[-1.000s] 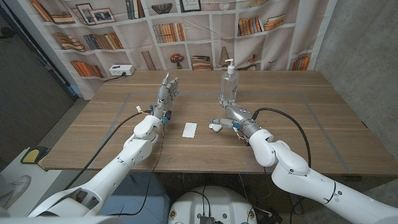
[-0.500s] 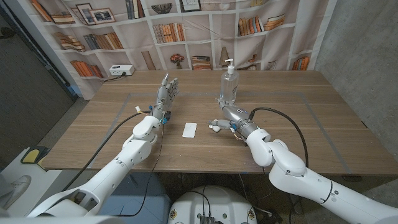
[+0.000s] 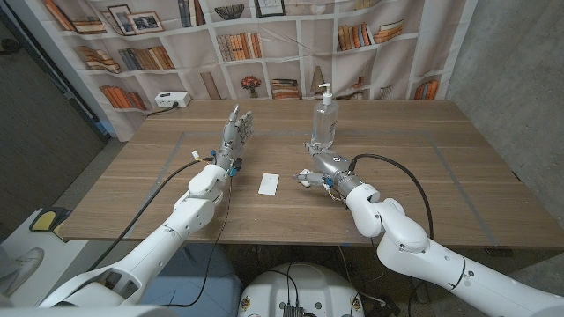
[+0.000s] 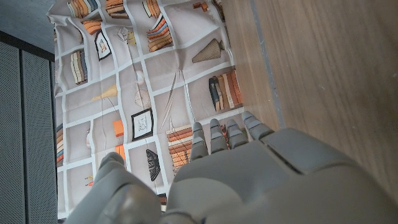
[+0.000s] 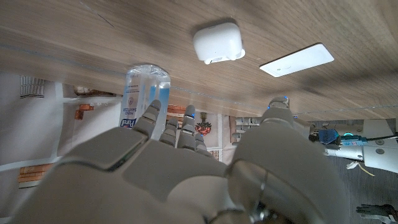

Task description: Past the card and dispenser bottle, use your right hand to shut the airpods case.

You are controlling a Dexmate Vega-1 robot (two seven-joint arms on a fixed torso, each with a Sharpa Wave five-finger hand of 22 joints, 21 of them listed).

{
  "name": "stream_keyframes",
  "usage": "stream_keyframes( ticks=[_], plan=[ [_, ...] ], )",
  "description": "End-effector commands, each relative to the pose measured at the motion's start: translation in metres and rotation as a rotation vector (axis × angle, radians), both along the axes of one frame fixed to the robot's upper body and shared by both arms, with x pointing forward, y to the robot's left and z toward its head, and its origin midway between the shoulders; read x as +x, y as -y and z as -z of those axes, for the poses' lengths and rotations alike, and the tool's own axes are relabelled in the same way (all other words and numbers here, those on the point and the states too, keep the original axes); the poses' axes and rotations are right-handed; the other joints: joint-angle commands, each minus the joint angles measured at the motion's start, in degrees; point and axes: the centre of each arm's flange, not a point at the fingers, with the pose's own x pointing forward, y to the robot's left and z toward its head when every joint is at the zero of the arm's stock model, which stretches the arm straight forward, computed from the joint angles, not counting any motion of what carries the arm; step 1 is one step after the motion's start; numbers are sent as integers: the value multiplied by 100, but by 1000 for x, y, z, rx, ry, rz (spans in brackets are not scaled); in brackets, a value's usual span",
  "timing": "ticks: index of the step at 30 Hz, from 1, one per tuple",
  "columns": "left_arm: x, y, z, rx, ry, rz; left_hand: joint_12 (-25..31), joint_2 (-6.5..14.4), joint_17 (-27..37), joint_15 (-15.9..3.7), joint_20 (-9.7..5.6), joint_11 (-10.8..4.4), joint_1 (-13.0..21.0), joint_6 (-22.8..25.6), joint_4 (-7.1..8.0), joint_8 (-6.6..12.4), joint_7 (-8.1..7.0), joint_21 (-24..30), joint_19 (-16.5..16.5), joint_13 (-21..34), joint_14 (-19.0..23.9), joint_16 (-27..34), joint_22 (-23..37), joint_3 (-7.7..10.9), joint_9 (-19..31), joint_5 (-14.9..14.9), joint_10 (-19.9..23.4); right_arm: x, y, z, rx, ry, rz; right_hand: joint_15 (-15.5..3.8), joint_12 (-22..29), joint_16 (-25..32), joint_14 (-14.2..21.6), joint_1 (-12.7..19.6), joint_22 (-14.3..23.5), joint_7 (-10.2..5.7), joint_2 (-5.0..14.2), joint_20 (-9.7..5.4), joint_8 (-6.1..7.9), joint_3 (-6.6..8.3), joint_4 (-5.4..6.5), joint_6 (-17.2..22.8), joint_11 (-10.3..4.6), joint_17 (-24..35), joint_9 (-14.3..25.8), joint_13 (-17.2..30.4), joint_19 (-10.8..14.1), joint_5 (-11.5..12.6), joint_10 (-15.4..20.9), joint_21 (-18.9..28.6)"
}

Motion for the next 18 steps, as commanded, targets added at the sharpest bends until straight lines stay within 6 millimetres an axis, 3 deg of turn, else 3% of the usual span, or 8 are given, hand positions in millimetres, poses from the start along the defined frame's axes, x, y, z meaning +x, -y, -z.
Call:
stream_keyframes(
  ticks=[1, 18],
  plan=[
    [4, 3, 1, -5, -9, 8, 4, 47, 30, 4, -18, 23, 10, 51, -11, -11, 2, 24, 16, 17, 75, -12, 9, -24, 16, 29, 49, 1, -3, 3, -29, 25, 32, -37, 81, 59, 88, 103, 12, -7, -9, 21, 43, 32, 0, -1048, -37, 16, 15, 53, -8, 10, 90, 13],
    [4, 4, 1, 0, -11, 3, 2, 56, 30, -3, -18, 26, 10, 61, -10, -8, 1, 23, 14, 18, 74, -14, 9, -36, 16, 30, 58, 9, -3, 7, -38, 24, 40, 7, 300, -15, 77, 348, 11, 34, -11, 35, 60, 126, -6, -1031, -54, 40, 14, 314, 42, 19, 124, 22]
  ],
)
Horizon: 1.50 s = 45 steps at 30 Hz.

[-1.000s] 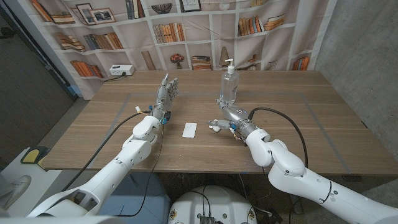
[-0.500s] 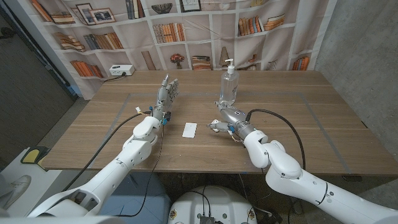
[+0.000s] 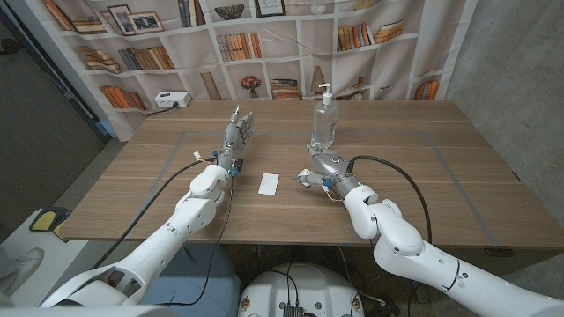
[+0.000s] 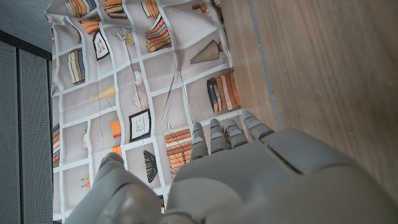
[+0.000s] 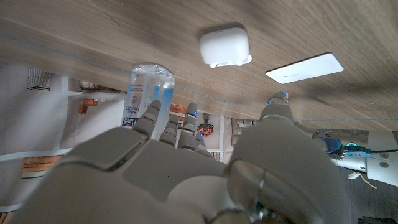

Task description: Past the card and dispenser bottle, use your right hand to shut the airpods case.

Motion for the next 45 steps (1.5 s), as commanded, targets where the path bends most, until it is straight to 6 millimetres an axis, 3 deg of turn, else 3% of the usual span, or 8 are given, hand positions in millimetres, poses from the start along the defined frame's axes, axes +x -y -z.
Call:
stream_keyframes(
  ticks=[1, 20, 45],
  plan=[
    [1, 1, -1, 5, -4, 0, 1, 56, 30, -5, -19, 3, 10, 60, 14, -8, 0, 23, 14, 18, 73, -14, 9, -13, 16, 30, 34, 5, -1, 3, -6, -4, 7, 28, 45, -18, 5, 98, 11, 25, -11, 21, 37, 33, -6, -1030, 9, 13, 15, 71, 39, 19, -15, 20],
    [6, 2, -2, 7, -8, 2, -6, 64, 31, -1, -15, -3, 9, 61, 14, -9, 3, 23, 13, 19, 76, -14, 9, -25, 16, 32, 29, 13, -4, 5, -24, -20, 22, 81, 281, -98, -89, 196, 14, 27, 18, 58, -5, 92, 53, -1123, -2, 80, 22, 513, -82, 8, -439, -12],
    [9, 2, -7, 11, -4, 3, -9, 75, 31, 5, -17, -1, 12, 71, 12, -5, 5, 23, 11, 20, 79, -15, 9, -41, 16, 34, 37, 15, -7, 8, -51, -3, 47, 67, 844, -55, 91, 180, 13, 21, -11, 78, -1, 94, 108, -1102, -41, 165, 26, 1069, -26, -3, -333, 12]
  ],
)
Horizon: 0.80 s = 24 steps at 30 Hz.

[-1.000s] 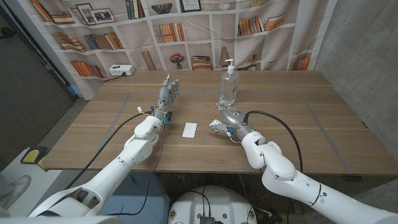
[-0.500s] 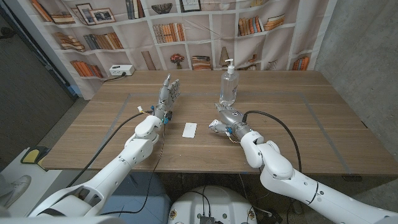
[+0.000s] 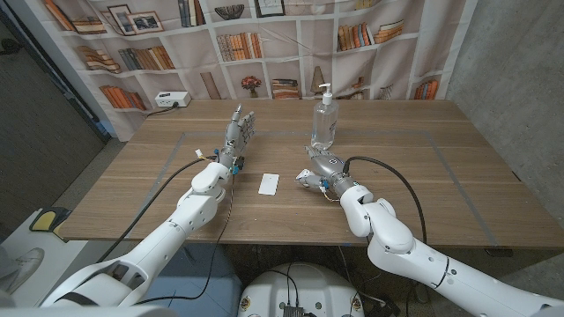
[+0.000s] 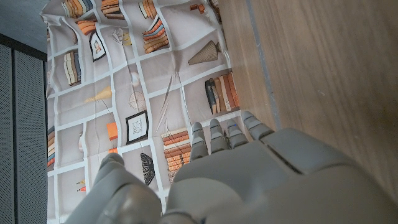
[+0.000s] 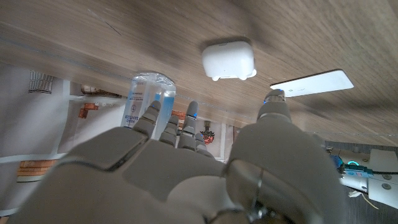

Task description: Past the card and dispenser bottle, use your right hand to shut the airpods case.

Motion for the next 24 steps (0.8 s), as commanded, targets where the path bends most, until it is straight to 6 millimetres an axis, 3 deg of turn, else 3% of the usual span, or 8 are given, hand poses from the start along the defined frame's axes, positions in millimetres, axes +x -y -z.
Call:
stream_keyframes(
  ticks=[1, 10, 24],
  plan=[
    [0, 0, -2, 2, 3, 1, -11, 54, 31, 1, -18, -9, 33, 68, -11, -7, 2, 22, 11, 20, 79, -14, 9, -19, 16, 34, 27, 1, -3, 2, -23, 12, 13, 10, 86, 36, 31, 26, 13, 24, -11, 34, -2, 9, 25, -1104, 15, 36, 27, 107, 17, -4, 9, 12],
    [0, 1, -3, 8, 3, 2, -7, 57, 31, -2, -16, -18, 34, 60, -12, -11, 0, 23, 11, 20, 80, -15, 9, -25, 16, 35, 42, 1, -5, 5, -43, 17, 21, 35, 234, 41, 64, 21, 13, 47, -19, 62, 1, 9, 32, -1099, 39, 63, 28, 273, 41, -4, -17, 19],
    [0, 2, -3, 12, 4, 6, -4, 64, 31, -1, -16, -3, 36, 58, -13, -11, -5, 22, 11, 22, 80, -16, 9, -34, 15, 36, 58, 5, -3, 11, -53, 3, 51, -47, 422, 57, 103, -9, 14, -44, 10, -14, 1, 18, 60, -1092, -18, 123, 27, 503, 14, -5, -102, 8]
  ],
)
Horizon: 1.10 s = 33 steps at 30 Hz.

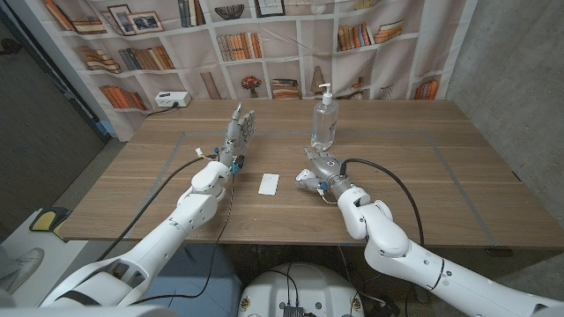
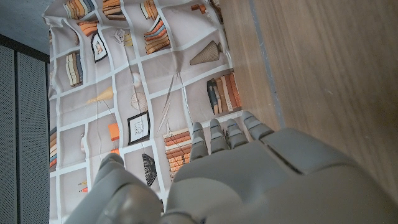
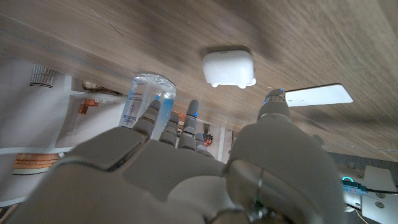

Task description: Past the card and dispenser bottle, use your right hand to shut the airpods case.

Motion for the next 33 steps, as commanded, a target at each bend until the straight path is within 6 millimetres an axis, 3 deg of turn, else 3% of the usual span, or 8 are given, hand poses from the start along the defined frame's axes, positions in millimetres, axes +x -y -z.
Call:
stream_keyframes(
  ticks=[1, 10, 13, 33],
  plan=[
    [0, 2, 0, 4, -2, 5, -5, 40, 31, 16, -16, 21, 12, 56, 11, -12, -6, 23, 11, 22, 37, -16, 9, -11, 15, 36, 34, 3, 1, 6, -3, -8, 21, -26, 61, 16, 10, -10, 14, -45, 9, -34, 2, 3, 12, -1090, -19, 18, 27, 49, 1, -5, 9, 10],
    [-2, -2, -1, 1, 5, 0, -5, 43, 31, 17, -16, 13, 14, 56, 10, -12, -3, 22, 10, 23, 35, -17, 9, -17, 15, 36, 38, 5, 3, 10, 7, -11, 30, -71, 192, 29, 56, -11, 14, -72, 12, -29, 5, 8, 13, -1077, -65, 36, 24, 136, 46, -5, 111, 25],
    [-2, -2, -1, 2, 4, 0, -6, 44, 31, 18, -16, 12, 14, 56, 10, -12, 0, 22, 10, 23, 34, -17, 9, -19, 15, 36, 38, 6, 3, 11, 8, -11, 32, -118, 312, 42, 108, -6, 13, -116, 7, -49, 16, 10, 7, -1038, -175, 45, 21, 191, 80, -6, 259, 33],
    [-2, 0, 2, -3, 1, 3, -8, 51, 31, 23, -15, 11, 16, 56, 8, -12, -6, 21, 7, 24, 32, -18, 9, -31, 15, 38, 42, 10, 4, 16, -6, -34, 50, -139, 444, 8, 77, 136, 12, -118, 95, -94, 14, 104, -41, -1012, -158, 71, 17, 369, 88, -8, 79, 17]
  ],
)
